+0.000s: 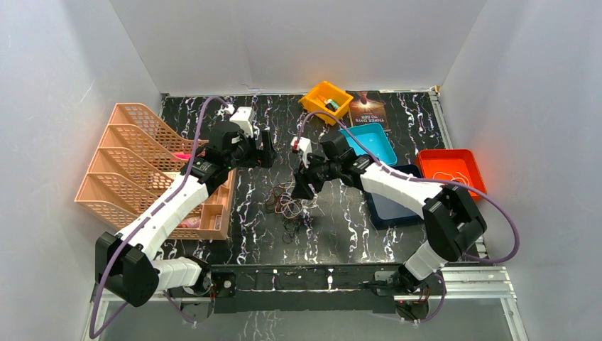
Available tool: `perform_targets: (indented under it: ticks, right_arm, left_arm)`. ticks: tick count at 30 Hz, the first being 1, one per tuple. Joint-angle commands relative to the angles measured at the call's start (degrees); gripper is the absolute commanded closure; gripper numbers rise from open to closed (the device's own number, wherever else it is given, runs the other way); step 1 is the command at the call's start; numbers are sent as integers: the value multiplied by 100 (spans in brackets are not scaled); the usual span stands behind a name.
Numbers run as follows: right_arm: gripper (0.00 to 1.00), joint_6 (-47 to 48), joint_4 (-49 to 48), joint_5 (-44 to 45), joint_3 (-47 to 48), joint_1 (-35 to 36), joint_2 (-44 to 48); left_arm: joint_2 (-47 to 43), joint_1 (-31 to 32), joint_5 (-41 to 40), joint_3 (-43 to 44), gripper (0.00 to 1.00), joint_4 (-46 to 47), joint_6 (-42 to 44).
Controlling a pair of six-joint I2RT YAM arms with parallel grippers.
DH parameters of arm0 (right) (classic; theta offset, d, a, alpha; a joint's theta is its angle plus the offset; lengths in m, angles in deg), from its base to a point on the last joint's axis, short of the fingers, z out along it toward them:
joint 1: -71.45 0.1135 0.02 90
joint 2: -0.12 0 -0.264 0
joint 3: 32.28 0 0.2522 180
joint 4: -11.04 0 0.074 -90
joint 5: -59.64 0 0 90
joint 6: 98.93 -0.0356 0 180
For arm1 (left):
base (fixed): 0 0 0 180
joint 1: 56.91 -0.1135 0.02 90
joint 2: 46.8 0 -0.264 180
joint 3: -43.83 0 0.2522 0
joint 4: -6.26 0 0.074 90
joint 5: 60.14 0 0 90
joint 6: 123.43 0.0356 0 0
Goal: Untangle the cables
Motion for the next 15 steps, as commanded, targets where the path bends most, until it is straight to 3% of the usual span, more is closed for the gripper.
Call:
perform_targets:
  ticks: [1, 15]
  right_arm:
    - [39, 466, 237, -383, 320, 12, -130]
    - [39, 877, 417, -12, 512, 30, -804]
  left_arm:
    - [-113, -22, 188, 110, 8, -57, 112]
    - [119, -20, 346, 236, 8, -130, 181]
